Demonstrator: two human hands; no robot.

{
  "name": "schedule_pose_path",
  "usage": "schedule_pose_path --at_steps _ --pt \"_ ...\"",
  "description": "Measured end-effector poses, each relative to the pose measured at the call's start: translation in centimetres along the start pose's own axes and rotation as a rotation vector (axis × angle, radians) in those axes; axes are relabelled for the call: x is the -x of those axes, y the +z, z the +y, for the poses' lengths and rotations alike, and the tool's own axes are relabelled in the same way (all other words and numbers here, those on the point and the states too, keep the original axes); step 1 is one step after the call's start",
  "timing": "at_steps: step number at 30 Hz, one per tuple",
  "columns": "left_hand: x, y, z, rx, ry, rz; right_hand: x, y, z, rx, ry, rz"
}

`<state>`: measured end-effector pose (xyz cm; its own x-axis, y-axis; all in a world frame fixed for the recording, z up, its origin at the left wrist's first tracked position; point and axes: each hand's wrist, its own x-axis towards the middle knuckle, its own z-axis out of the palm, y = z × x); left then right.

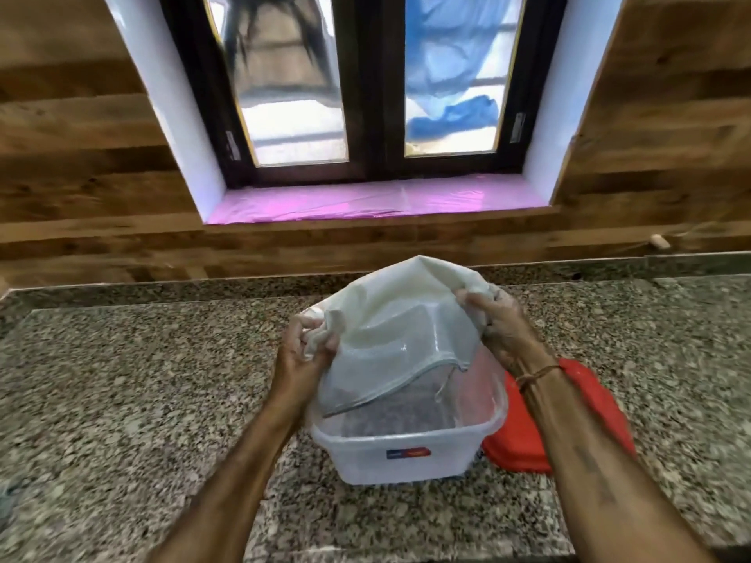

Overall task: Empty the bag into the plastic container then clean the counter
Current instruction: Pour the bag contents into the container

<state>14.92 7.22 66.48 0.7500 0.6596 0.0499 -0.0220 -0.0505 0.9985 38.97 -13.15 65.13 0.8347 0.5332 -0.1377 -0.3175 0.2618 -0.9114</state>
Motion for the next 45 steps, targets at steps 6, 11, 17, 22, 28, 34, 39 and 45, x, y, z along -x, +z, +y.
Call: schedule_pose_path --at_steps 6,11,17,22,28,34,39,45 --pt "0.7 0.0 0.7 -0.075 -0.123 -0.116 -0.9 -0.1 -1.0 -0.029 0.060 0.037" --pt "-0.5 0.4 2.8 0.206 -0.345 0.010 -0.3 0.4 -1.2 -0.018 0.015 0.096" --pt "-1.6 1.3 2.1 0.102 -0.460 0.309 0.9 0.2 -1.4 0.043 -0.017 0.070" --pt "-2.4 0.5 2.4 0.144 -0.624 0.173 1.3 0.1 -1.3 0.057 -0.058 -0.001" --pt "-2.8 0.4 2.4 0.302 -0.569 0.203 1.4 -0.4 -0.5 0.122 -0.143 -0.013" --pt "-1.3 1.0 1.9 0.263 -0.378 0.234 1.7 -0.6 0.0 0.280 -0.233 0.013" --pt "0.9 0.8 2.1 0.159 -0.147 0.140 0.0 -1.2 -1.1 0.349 -0.023 0.053" --pt "1.7 1.1 2.2 0.136 -0.025 0.141 0.3 0.0 -1.5 0.336 -0.039 0.051"
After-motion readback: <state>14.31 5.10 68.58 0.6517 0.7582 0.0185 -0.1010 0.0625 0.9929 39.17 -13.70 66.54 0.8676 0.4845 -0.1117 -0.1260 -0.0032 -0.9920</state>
